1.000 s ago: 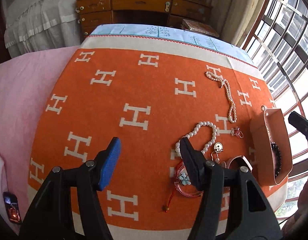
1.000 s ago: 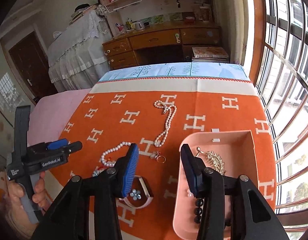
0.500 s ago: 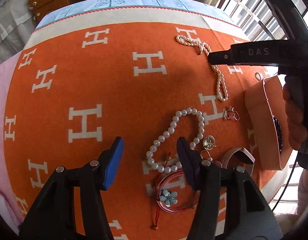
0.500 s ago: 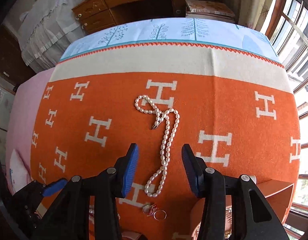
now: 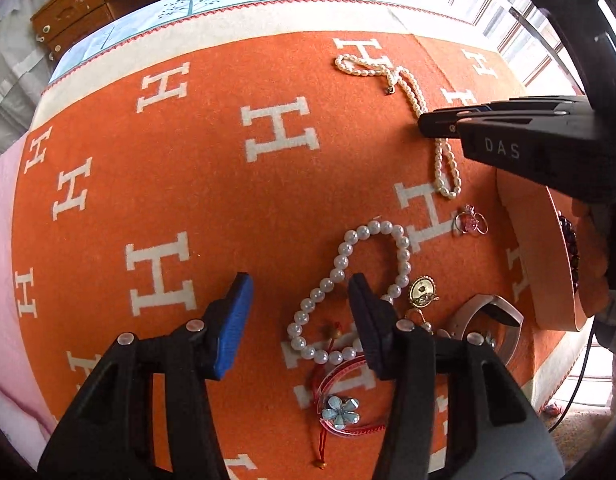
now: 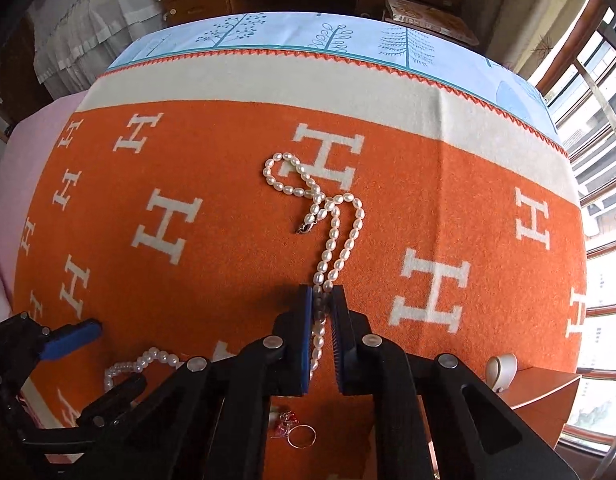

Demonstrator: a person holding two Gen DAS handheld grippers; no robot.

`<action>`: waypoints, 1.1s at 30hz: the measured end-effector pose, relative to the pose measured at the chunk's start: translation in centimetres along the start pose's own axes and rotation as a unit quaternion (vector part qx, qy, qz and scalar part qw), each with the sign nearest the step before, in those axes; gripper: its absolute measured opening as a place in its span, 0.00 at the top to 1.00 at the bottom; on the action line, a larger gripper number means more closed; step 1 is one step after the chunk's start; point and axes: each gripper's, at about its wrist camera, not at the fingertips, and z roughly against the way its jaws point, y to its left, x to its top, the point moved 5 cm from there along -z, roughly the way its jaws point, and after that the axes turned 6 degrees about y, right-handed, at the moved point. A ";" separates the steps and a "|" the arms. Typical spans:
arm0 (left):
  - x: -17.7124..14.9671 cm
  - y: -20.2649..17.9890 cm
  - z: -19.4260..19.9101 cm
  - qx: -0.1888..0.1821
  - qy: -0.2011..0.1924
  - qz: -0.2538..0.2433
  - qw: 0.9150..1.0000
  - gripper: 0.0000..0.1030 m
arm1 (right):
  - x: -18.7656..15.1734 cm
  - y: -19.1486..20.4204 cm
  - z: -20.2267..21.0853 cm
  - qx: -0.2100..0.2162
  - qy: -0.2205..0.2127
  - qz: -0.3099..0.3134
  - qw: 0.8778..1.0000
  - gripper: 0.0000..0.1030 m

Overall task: Organize jewelry
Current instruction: 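Grasp the long pearl necklace with the right tool while the left tool grasps the pearl bracelet, then carry the pearl bracelet with the left tool while the right tool carries the necklace to the tray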

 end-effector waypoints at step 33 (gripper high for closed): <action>1.1 -11.1 19.8 -0.070 -0.211 0.000 0.975 0.95 | -13.8 -8.6 31.1 0.241 -0.302 -0.077 0.919 0.95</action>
